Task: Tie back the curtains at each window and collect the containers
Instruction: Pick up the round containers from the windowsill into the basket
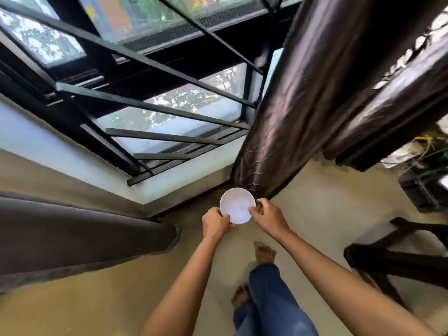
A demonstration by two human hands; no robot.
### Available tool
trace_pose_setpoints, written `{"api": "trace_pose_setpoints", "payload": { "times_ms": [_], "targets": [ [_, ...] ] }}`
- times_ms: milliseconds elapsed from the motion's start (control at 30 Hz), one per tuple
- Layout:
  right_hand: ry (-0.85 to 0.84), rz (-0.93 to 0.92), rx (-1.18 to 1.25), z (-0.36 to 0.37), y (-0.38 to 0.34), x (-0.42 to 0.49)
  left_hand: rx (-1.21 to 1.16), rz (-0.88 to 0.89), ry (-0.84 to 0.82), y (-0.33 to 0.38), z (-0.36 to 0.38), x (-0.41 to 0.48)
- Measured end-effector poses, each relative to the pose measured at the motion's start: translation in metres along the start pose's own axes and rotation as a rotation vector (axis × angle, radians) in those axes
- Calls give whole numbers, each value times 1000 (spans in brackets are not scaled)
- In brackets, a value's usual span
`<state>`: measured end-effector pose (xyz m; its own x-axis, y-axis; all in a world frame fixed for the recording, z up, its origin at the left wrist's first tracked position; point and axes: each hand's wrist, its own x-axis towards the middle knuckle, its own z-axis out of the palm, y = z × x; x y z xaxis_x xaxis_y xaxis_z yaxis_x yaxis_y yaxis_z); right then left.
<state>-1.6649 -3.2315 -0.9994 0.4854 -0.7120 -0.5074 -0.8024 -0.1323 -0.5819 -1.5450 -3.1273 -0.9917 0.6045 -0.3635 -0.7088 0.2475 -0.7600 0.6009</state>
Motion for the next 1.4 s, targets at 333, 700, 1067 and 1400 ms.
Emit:
{"api": "trace_pose_setpoints", "payload": {
  "times_ms": [333, 700, 1067, 1400],
  "targets": [
    [137, 155, 143, -100, 49, -73, 100, 145, -225, 67, 61, -102],
    [427, 289, 397, -201, 123, -112, 283, 305, -391, 138, 175, -160],
    [669, 556, 572, -306, 265, -146, 384, 329, -495, 149, 331, -205],
    [787, 759, 752, -370, 410, -159, 481, 327, -589, 144, 470, -247]
  ]
}}
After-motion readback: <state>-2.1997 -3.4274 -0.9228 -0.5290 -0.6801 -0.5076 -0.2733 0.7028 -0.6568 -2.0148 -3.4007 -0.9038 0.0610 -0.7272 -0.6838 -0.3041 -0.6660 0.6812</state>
